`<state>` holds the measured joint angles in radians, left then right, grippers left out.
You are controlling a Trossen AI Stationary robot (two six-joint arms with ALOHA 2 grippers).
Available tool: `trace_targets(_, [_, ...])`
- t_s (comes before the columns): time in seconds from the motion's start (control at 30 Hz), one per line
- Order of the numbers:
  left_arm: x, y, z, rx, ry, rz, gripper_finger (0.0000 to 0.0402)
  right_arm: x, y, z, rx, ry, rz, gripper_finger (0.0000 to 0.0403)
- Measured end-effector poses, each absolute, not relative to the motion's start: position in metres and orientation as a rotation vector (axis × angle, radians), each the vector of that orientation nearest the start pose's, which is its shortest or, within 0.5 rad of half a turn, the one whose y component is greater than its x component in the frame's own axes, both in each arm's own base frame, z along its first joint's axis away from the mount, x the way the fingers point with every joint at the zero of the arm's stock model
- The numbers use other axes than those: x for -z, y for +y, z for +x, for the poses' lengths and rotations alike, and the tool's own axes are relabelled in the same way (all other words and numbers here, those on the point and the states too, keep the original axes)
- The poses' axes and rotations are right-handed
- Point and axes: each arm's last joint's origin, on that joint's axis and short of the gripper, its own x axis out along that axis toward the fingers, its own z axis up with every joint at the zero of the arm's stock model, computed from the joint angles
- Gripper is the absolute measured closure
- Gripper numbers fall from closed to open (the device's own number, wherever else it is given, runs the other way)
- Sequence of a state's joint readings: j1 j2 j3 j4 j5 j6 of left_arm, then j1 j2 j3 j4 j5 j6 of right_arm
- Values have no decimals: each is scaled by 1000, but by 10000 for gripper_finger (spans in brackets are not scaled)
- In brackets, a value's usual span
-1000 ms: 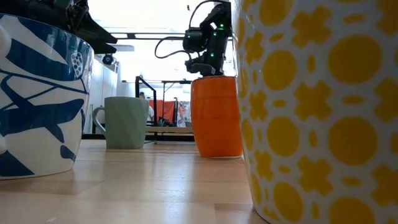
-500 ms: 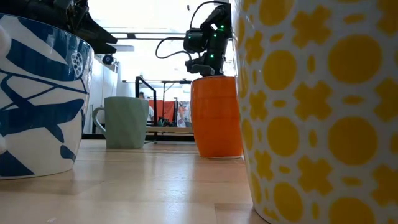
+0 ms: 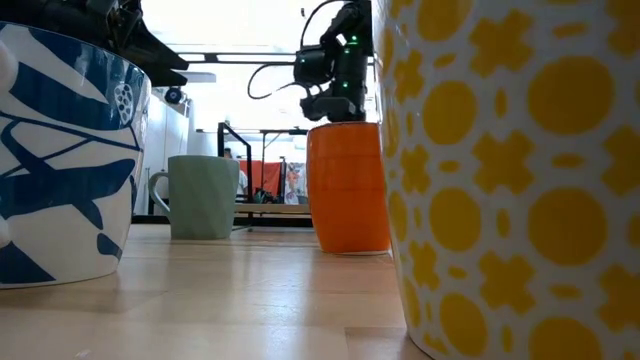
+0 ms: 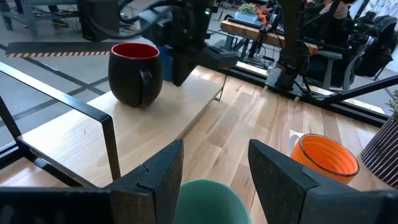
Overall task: Place coffee mugs
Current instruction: Put the black mug on the shelf
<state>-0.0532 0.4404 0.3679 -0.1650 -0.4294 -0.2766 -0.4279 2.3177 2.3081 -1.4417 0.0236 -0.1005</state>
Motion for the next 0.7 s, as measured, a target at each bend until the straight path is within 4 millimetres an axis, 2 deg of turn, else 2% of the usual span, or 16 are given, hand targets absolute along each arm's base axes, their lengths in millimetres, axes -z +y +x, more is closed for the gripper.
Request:
trace_targets(0.2, [-236, 6, 122, -403, 178, -215, 229, -260, -194, 399, 416, 1590, 192, 403])
trace_targets(0.43, [-236, 6, 122, -404, 183, -214, 229, -281, -216, 379, 568, 1525, 226, 403])
trace_targets(0.7, [-236, 6, 122, -404, 182, -214, 229, -286, -230, 373, 631, 1466, 262, 403])
